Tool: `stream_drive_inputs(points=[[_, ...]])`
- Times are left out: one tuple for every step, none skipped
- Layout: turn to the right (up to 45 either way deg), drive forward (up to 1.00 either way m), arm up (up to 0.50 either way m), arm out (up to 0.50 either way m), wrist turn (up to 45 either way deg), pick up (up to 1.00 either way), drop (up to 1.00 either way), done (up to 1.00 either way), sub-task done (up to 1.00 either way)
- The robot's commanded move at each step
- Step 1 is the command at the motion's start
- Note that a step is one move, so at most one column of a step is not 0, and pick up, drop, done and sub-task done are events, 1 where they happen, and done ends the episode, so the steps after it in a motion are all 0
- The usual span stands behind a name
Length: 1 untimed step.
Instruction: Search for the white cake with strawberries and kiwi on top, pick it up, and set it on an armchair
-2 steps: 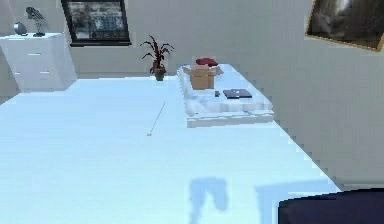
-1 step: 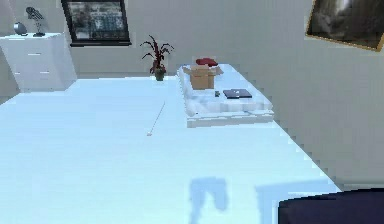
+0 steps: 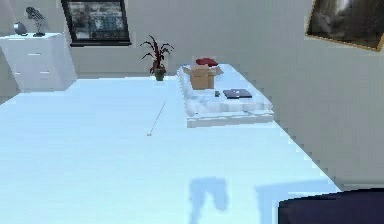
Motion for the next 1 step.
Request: stream_drive_inputs(points=[[0.0, 0.0, 0.0, -0.08, 0.0, 0.0, 0.0, 0.0, 0.0]])
